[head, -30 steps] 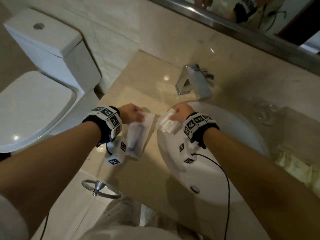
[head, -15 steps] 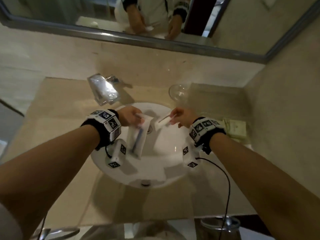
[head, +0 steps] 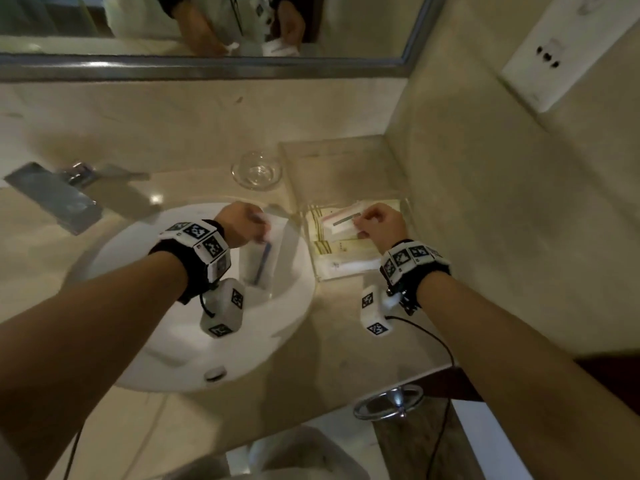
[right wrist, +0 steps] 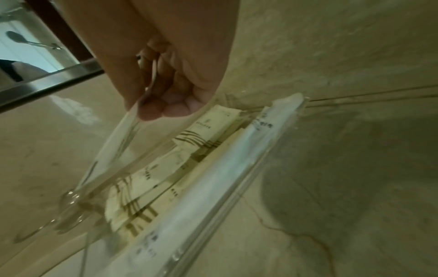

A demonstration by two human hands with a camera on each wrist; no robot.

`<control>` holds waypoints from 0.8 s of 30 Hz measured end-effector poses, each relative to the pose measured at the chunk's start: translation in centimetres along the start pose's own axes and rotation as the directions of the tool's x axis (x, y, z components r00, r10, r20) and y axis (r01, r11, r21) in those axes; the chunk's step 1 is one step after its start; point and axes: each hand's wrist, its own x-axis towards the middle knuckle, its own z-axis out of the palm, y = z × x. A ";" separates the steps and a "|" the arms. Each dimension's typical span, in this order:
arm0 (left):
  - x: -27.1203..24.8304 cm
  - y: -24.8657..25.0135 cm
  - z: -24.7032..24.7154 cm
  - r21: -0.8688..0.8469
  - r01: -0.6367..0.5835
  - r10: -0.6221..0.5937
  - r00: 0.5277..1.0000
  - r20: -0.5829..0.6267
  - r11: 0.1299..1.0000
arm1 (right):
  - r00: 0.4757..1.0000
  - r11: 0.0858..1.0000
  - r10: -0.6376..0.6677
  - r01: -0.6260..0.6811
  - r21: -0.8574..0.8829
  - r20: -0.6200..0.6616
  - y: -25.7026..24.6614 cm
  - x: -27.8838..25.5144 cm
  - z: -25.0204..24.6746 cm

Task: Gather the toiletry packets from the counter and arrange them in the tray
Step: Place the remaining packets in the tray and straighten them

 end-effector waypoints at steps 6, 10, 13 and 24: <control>1.0 0.4 2.0 0.038 0.005 -0.006 1.000 0.008 0.999 | 0.996 0.993 0.087 -0.088 0.080 0.013 2.6 0.2 -1.3; 1.4 0.1 2.4 0.046 0.011 -0.009 0.999 -0.040 0.999 | 0.986 0.980 0.163 -0.167 0.106 0.040 3.4 0.7 -0.1; 1.7 -0.4 2.3 0.056 0.043 -0.040 0.998 -0.053 0.997 | 0.974 0.968 0.222 -0.226 0.113 0.045 3.4 1.2 1.3; 1.8 -0.5 1.3 -0.006 0.059 -0.060 0.994 -0.095 0.998 | 0.971 0.827 0.241 -0.205 -0.524 0.000 3.7 1.7 2.8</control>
